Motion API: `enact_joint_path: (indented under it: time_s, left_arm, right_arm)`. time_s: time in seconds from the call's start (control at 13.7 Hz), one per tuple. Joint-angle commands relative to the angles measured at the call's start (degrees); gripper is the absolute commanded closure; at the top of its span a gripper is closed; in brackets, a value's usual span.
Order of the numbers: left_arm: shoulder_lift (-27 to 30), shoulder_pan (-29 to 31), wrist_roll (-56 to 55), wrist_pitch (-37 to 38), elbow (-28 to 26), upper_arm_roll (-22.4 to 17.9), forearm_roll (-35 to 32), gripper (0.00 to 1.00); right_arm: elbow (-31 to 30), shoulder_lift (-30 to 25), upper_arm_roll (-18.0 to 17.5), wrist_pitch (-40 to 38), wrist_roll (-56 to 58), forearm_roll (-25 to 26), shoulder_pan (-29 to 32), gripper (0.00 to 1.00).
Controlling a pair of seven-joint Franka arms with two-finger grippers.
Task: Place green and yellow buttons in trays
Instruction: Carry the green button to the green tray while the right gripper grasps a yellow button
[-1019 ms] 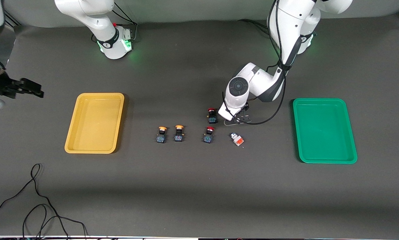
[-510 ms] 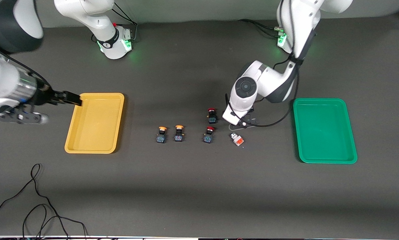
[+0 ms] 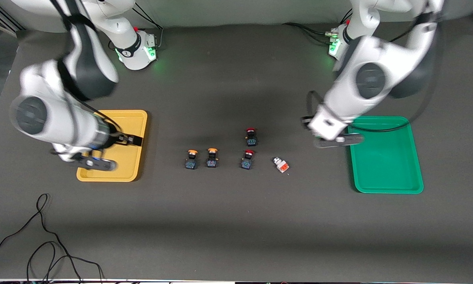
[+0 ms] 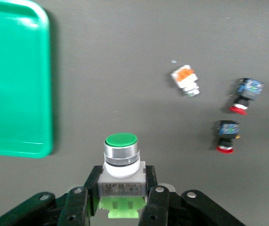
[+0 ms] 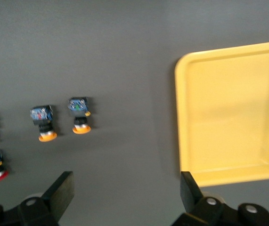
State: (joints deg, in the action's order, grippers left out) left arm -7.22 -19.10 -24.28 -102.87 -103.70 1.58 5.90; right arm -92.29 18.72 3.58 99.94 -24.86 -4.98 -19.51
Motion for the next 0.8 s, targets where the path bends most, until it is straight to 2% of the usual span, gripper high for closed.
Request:
enact_joint_path:
  time_s: [0.0,0.36,0.51,0.73]
  left_arm:
    - [2.5,7.0,10.0,2.9,-1.5,0.3,-1.0,0.76]
    - [1.6,18.6,26.3,0.1,-4.6,0.3,-6.1,0.76]
    - [0.5,21.2,28.8,-6.8,-9.2,0.3,-6.1,0.76]
    - [-3.2,21.2,28.9,-19.4,-16.9,0.3,-7.0,0.76]
  right_arm:
    - [0.3,5.0,0.5,5.4,-2.4,-0.8,-2.5,0.0]
    - [-2.0,13.1,0.5,16.8,-6.7,-0.7,-6.8,0.0]
    - [-2.5,15.9,0.5,20.4,-9.1,-0.7,-8.8,0.0]
    - [-3.9,19.2,0.7,27.0,-11.2,-0.6,-11.5,0.0]
